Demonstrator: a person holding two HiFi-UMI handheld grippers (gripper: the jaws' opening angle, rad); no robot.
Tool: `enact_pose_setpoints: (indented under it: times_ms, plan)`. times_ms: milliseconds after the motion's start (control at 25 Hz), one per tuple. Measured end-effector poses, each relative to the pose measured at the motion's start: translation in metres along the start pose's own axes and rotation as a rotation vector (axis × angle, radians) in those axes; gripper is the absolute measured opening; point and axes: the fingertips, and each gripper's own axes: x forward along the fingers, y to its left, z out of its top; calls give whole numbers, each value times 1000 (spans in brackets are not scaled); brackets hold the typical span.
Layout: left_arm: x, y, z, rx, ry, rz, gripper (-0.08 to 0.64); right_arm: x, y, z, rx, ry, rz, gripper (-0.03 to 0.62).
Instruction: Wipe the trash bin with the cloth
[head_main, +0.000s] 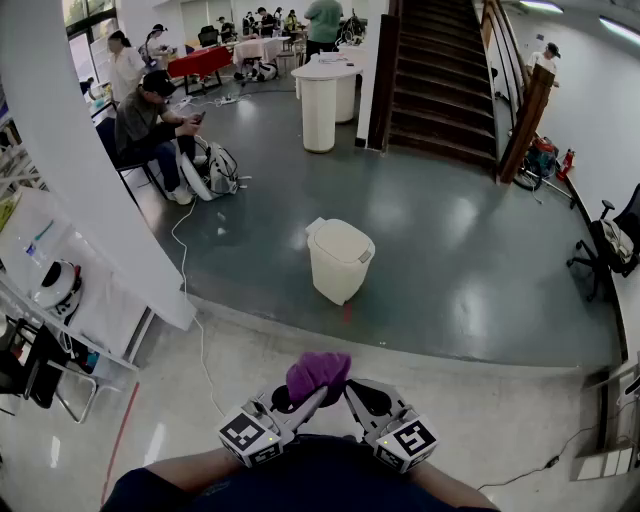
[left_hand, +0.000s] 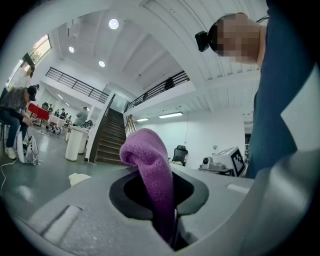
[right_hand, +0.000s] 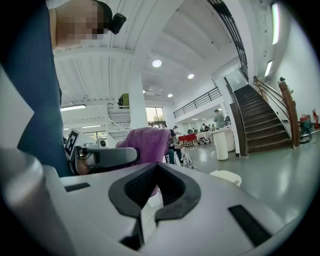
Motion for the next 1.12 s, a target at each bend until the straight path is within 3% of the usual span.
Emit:
enact_pose_setpoints:
  times_ms: [1120]
  plan:
    - [46, -19, -8, 39, 1, 35, 58, -27, -44, 6, -6, -21, 74, 11]
